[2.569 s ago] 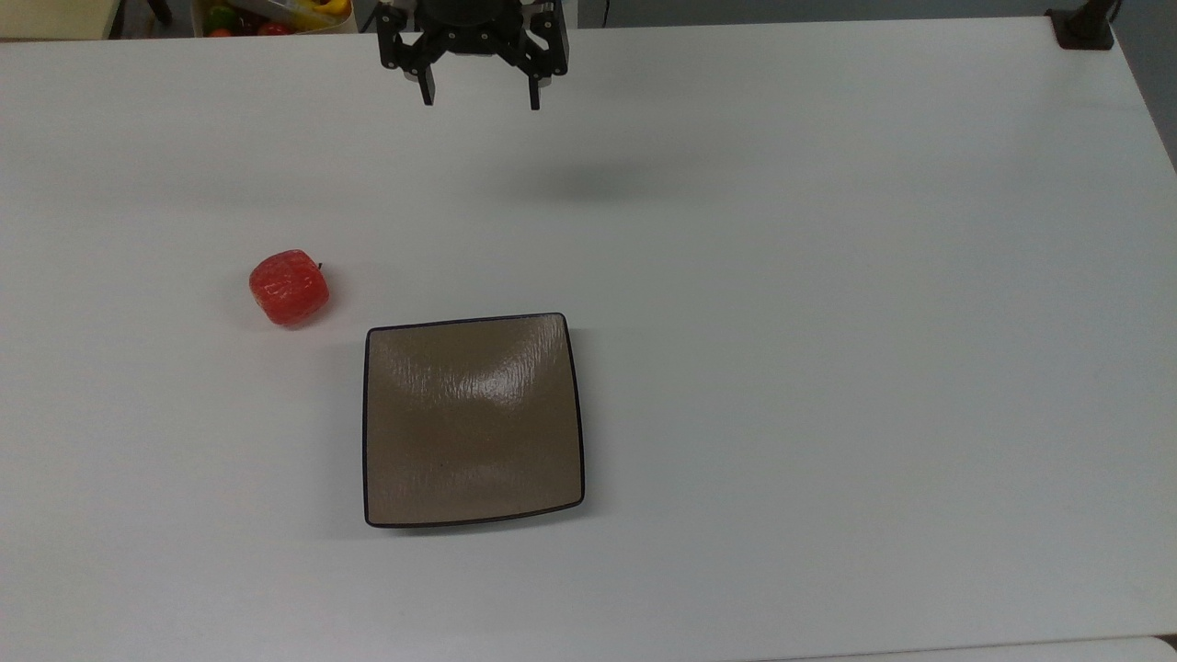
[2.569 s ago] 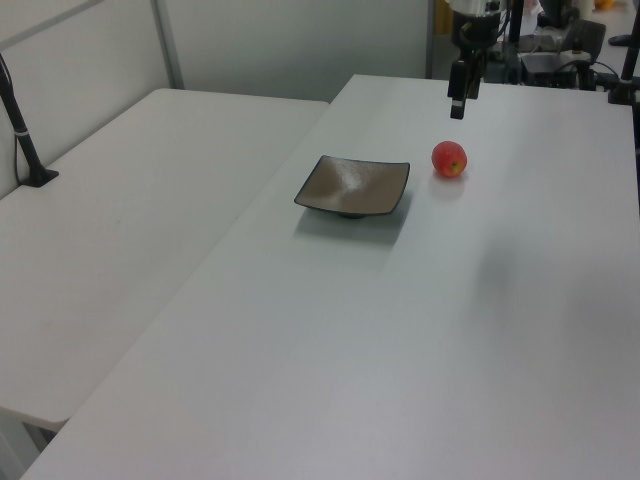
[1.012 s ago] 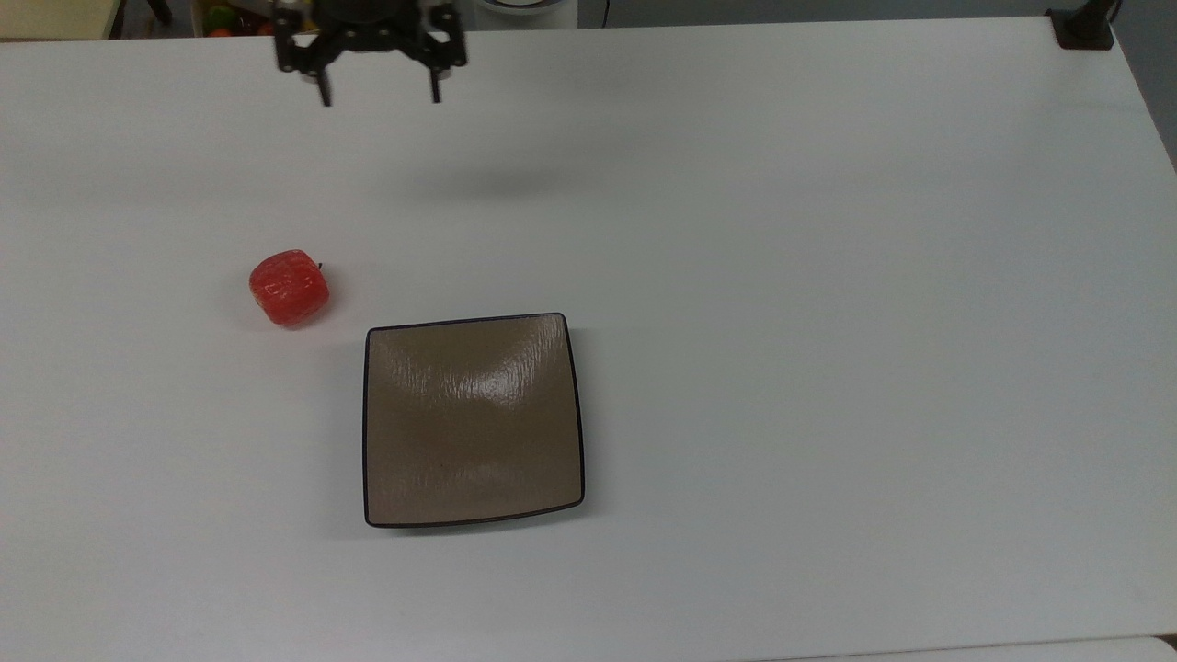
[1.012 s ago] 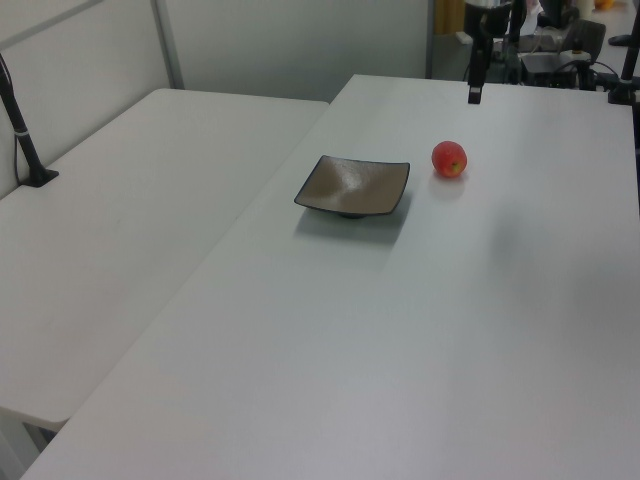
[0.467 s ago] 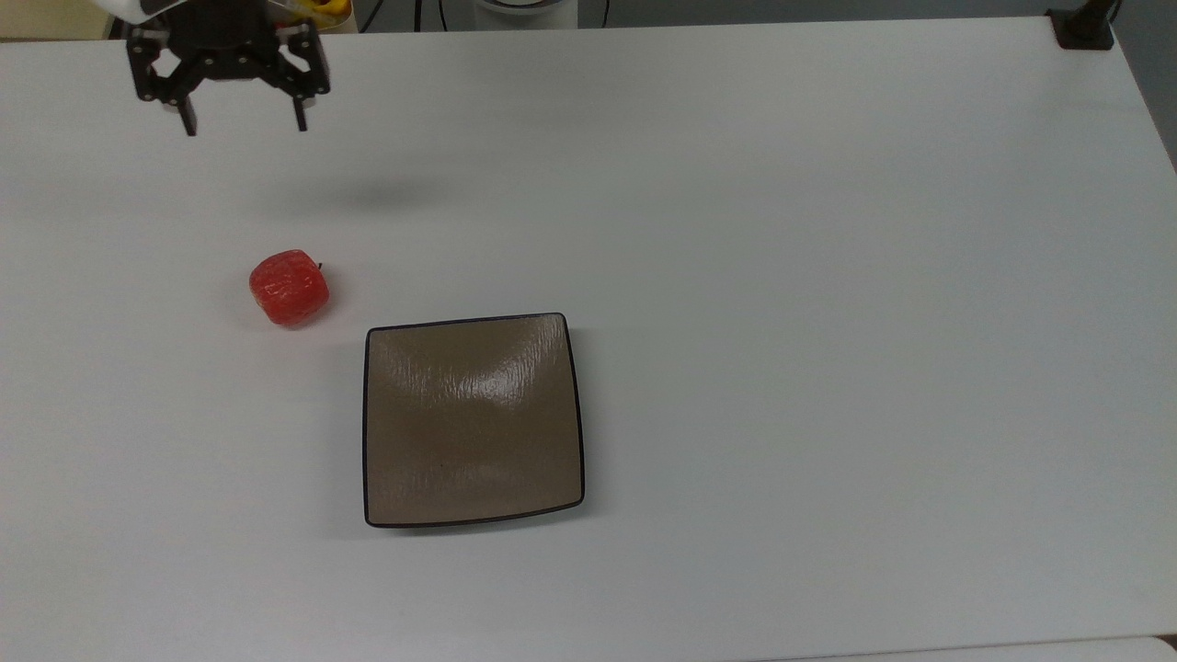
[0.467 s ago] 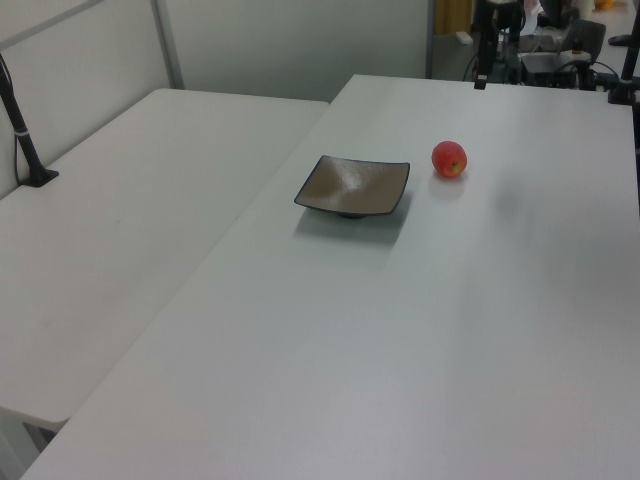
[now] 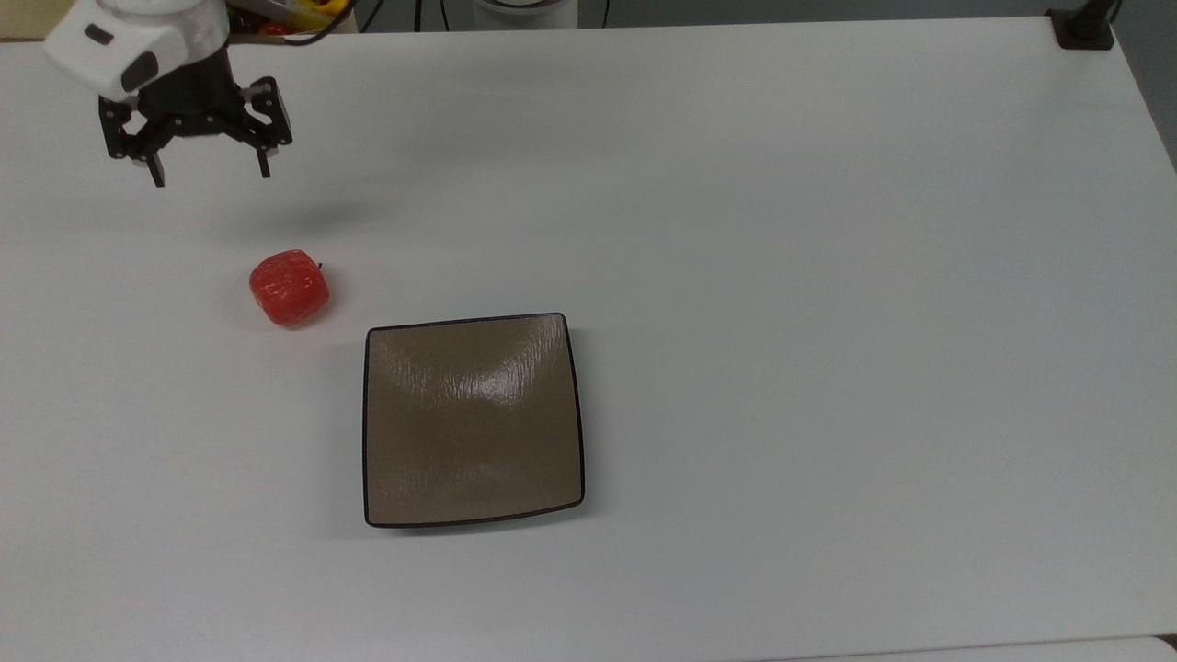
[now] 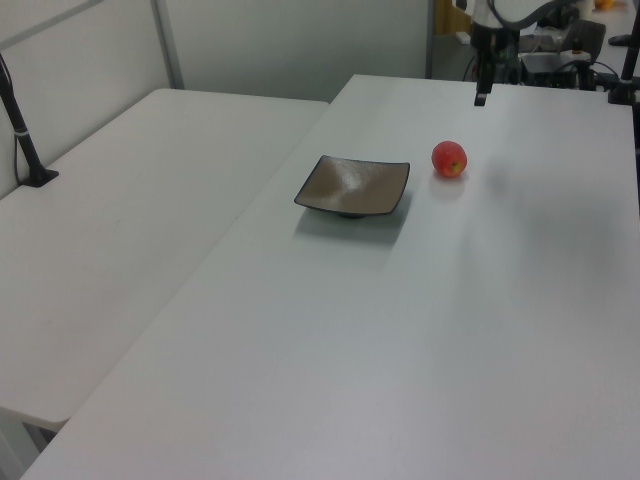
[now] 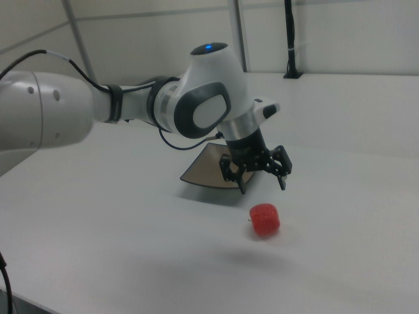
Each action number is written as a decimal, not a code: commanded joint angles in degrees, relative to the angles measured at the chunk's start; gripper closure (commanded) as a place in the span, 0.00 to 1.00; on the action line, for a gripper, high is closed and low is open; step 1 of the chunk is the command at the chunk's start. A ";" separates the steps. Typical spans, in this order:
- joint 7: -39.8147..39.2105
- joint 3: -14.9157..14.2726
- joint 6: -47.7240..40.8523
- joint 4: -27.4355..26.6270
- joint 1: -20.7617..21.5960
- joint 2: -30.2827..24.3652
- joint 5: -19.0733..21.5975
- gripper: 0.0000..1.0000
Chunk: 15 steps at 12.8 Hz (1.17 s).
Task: Apples placed on a ceramic plate
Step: 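Move the open gripper over the red apple and lower it, then close the gripper around the red apple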
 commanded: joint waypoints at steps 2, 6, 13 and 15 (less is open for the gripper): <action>-4.03 -0.16 3.35 -0.77 0.32 2.81 -0.14 0.00; -6.86 0.37 4.22 -0.69 0.67 6.15 -0.23 0.00; -6.68 3.27 13.20 -0.95 0.41 11.43 -0.67 0.00; -6.68 3.62 13.28 -0.95 0.32 11.43 -0.84 0.00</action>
